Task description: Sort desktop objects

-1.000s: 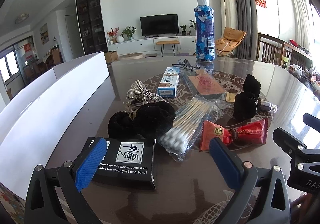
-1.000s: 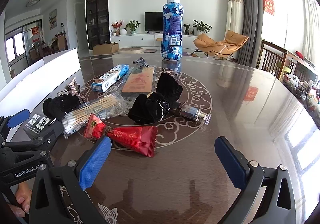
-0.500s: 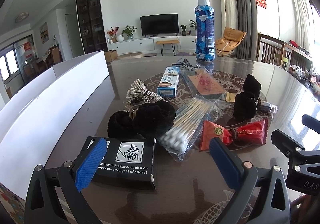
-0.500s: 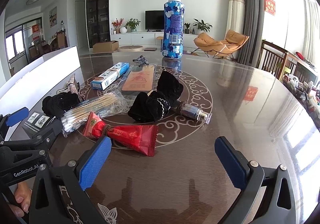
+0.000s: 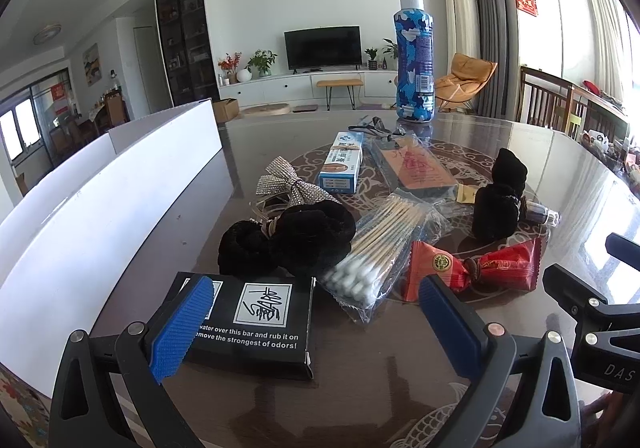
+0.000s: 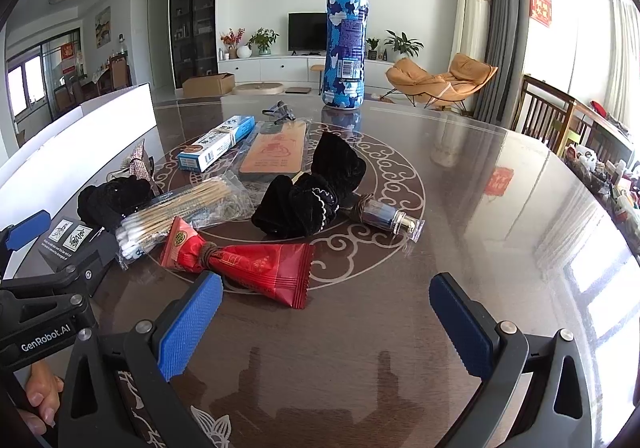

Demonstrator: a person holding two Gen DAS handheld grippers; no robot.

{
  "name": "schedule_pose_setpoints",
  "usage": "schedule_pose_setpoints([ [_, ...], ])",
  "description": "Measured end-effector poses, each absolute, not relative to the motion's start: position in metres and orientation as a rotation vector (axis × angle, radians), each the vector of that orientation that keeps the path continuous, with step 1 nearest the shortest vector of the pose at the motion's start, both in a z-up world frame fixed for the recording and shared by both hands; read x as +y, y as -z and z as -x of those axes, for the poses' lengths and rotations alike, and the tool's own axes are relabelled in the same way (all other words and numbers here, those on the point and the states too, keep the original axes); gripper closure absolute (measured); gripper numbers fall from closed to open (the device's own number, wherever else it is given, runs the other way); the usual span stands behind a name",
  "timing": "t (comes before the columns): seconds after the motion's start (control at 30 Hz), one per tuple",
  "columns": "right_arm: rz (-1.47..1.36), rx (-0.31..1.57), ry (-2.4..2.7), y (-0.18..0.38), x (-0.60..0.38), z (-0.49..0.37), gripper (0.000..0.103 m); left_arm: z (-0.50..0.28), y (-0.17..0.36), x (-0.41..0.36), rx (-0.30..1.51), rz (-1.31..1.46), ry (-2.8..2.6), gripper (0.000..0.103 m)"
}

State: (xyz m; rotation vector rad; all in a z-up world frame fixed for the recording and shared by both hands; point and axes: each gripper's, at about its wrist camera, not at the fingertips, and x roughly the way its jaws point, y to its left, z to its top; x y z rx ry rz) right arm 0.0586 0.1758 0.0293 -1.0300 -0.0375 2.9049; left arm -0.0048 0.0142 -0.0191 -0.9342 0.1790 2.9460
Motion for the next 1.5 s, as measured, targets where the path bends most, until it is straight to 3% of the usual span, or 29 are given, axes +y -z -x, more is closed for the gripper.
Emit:
schedule_pose_setpoints([
  [0.37, 1.095, 0.024, -2.878, -0.025, 0.183, -0.051, 0.000, 0.014, 0.024, 0.017, 0.237, 1.006, -2.982, 0.000],
  [0.67, 1.159, -0.038, -2.884, -0.018, 0.175, -0.044, 0.000, 0.023, 0.028, 0.004, 0.121, 1.067, -2.997, 0.000],
  [1.3, 1.262, 0.011, -2.819, -0.006, 0.183, -0.031, 0.000, 0.022, 0.031, 0.031, 0.397, 1.070, -2.939, 0.000],
  [1.5, 1.286, -0.044, -2.792, -0.002, 0.177, -0.027, 0.000, 0.019, 0.027, 0.020, 0.289, 1.040, -2.941, 0.000],
])
